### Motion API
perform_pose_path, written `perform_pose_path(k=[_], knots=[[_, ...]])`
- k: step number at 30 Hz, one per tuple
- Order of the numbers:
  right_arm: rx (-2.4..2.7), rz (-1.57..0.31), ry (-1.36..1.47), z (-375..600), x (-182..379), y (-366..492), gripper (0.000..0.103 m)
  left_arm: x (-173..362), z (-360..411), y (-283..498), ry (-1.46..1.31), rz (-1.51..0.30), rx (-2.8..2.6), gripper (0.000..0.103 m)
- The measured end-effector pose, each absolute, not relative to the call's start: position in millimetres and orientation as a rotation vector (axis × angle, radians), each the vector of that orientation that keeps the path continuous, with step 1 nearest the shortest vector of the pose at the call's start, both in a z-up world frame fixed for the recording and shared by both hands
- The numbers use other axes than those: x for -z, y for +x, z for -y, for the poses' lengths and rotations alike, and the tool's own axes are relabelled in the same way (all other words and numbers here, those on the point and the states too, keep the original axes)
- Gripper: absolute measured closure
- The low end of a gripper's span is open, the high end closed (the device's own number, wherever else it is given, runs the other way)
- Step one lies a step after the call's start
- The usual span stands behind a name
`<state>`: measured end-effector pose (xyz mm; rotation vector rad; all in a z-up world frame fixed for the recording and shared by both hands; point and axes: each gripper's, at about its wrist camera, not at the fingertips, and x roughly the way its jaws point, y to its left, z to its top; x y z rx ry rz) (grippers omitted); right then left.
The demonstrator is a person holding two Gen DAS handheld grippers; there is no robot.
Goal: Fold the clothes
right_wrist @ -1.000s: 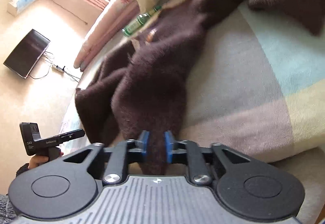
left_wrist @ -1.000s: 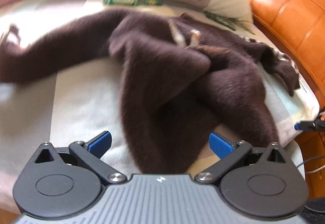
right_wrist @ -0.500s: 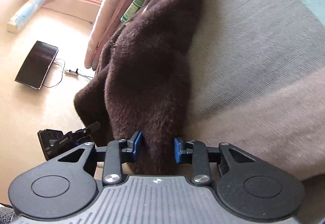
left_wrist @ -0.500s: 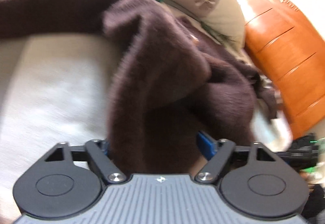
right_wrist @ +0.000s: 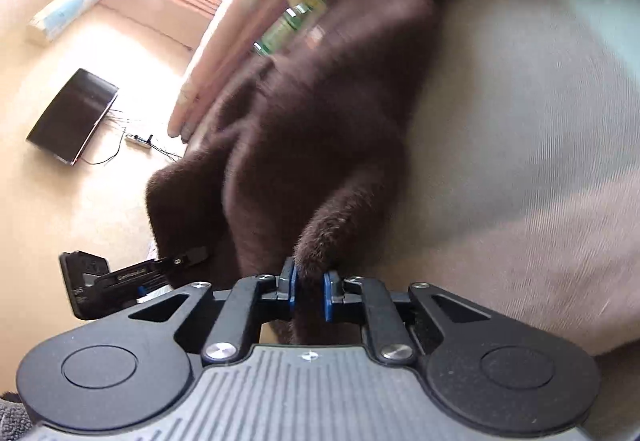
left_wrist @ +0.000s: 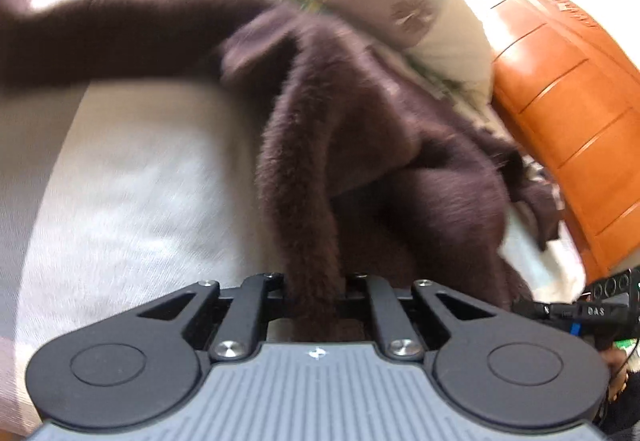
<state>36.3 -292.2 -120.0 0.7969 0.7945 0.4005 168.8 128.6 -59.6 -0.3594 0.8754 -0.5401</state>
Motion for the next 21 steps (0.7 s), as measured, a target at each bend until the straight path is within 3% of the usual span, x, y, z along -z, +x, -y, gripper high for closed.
perform_pose_path(k=[10,16,21], knots=[[-0.288,-0.694,0.591,338,41,14,0.089,-7,-124,145,-0.194,-0.765,0.582,0.095],[-0.238,-0.863,0.536,342,67,20,0.083,9,-134,153,-0.097,-0.909,0.473,0.088],[-0.195,-0.845,0.548,359,60,25,0.074,-3,-161,161,-0.087,-0.885,0.388,0.074]])
